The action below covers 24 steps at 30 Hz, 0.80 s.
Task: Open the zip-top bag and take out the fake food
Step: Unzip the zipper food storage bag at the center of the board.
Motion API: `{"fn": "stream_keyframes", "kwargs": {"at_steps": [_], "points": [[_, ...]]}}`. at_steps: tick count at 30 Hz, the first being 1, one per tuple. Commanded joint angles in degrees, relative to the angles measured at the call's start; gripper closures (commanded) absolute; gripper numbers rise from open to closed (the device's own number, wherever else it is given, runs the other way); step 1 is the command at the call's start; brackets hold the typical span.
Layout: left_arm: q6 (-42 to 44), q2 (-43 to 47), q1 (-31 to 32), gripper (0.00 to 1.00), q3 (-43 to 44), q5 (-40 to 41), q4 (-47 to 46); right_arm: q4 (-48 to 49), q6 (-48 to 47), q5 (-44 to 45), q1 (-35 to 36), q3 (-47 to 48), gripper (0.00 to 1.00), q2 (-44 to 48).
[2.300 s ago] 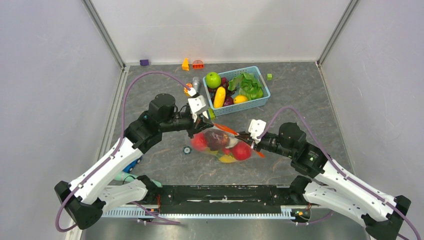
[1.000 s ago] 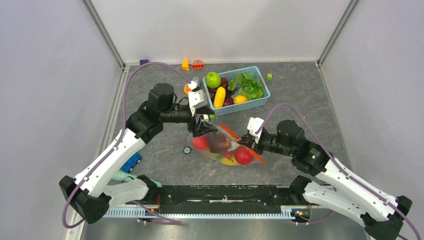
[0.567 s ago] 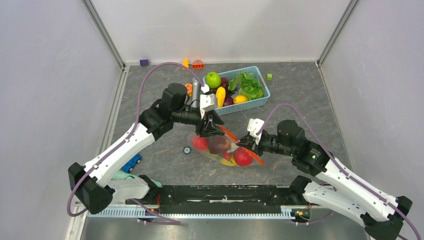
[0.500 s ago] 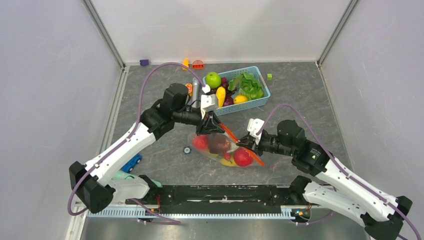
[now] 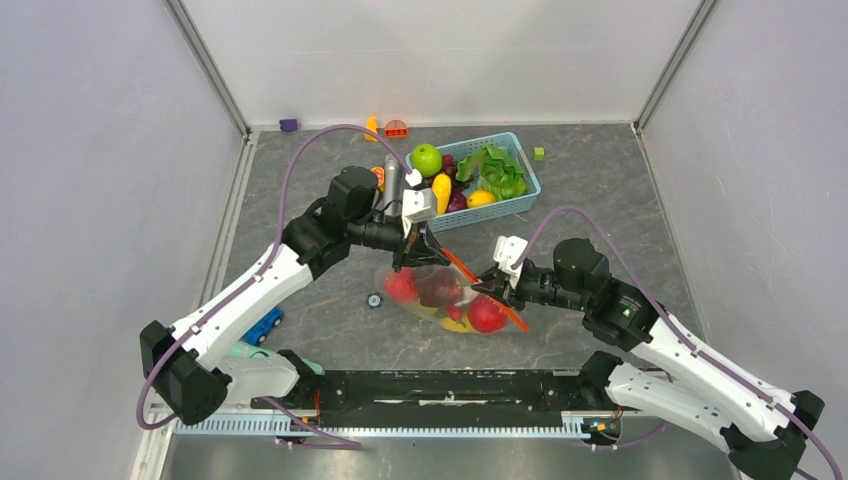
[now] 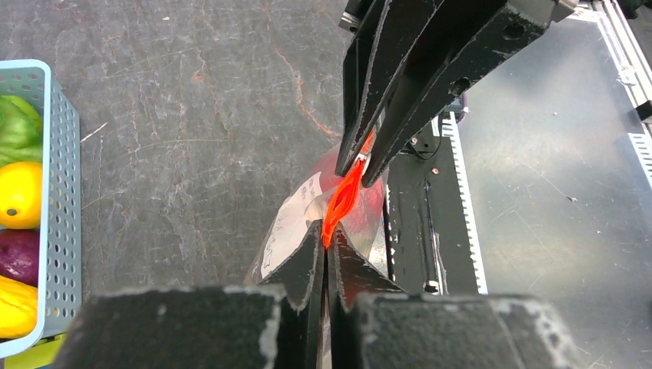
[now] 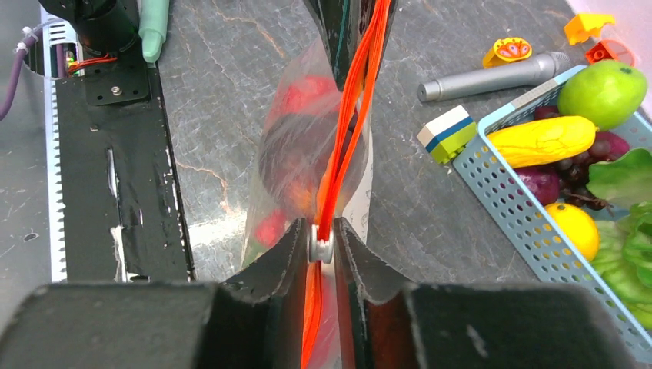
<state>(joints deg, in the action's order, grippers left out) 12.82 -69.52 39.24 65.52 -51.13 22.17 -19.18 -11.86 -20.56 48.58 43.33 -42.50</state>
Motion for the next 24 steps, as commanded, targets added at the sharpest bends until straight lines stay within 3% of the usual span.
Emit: {"fn": "stream_keyframes", "kwargs": {"at_steps": [1, 9, 16, 24], "points": [[-0.7, 0.0, 0.2, 0.98, 1.1, -1.7, -2.0, 3.5, 0.0, -1.1, 0.0, 3.6, 0.75, -0.5], [-0.4, 0.2, 0.2, 0.98, 1.1, -1.3, -2.0, 2.9, 0.1, -1.3, 0.0, 4.0, 0.74, -0.2], [-0.2, 0.1, 0.2, 0.98, 1.1, -1.0, -1.8, -0.8, -0.6, -1.7, -0.1, 4.7, 0.61, -0.2], [-0.1, 0.1, 0.2, 0.98, 1.1, -0.9, -1.7, -1.9, -1.2, -1.2, 0.0, 4.2, 0.71, 0.2]]}}
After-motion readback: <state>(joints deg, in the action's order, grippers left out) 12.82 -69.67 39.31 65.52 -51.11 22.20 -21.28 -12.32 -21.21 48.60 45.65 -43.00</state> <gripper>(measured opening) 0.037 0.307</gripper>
